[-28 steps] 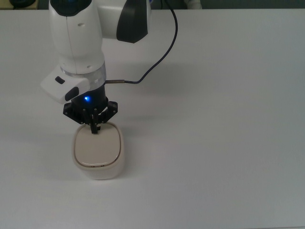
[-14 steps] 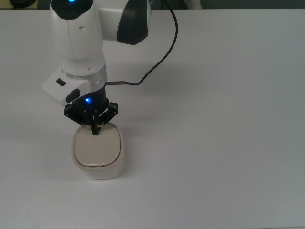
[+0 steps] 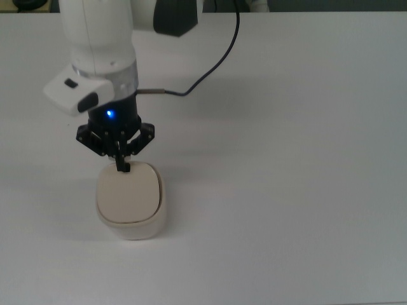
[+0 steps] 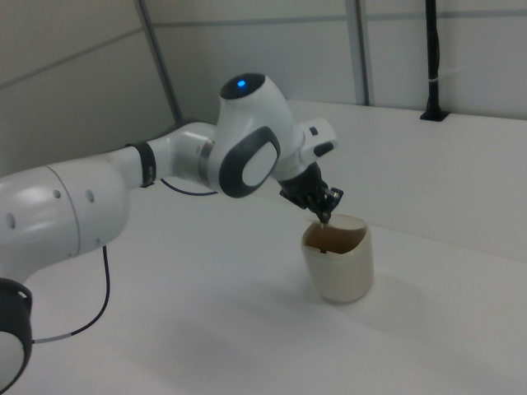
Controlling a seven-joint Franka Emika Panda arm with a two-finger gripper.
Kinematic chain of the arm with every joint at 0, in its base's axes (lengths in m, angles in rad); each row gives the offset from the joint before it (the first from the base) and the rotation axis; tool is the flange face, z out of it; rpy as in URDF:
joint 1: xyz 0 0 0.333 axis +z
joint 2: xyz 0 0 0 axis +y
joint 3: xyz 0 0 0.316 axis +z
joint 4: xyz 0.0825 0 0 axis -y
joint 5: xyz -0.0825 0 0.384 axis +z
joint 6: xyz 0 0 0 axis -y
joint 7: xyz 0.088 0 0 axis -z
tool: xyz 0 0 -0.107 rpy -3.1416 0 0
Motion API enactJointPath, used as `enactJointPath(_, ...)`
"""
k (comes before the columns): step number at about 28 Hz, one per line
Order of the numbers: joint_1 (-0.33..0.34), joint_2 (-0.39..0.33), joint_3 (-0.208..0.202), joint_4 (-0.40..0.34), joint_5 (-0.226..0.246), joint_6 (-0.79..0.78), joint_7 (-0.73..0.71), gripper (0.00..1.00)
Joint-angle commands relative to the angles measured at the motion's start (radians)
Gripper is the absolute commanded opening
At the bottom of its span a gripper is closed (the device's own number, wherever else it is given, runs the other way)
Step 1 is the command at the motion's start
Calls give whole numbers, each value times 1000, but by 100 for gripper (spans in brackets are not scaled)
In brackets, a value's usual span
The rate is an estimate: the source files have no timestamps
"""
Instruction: Open the trash can
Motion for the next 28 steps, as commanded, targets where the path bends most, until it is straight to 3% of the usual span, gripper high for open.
enactJointPath(1, 4, -104, -5, -28, 27, -82, -17, 0)
enactJointPath(8, 7, -247, -6, -27, 32, -344, -12, 0)
enactJointPath(14, 7, -327, -5, -27, 32, -548, -9, 0)
enactJointPath(22, 10, -371, -2, -31, 32, -648, 98, 0)
enactJointPath(28, 10, -368, 14, -31, 29, -661, 101, 0)
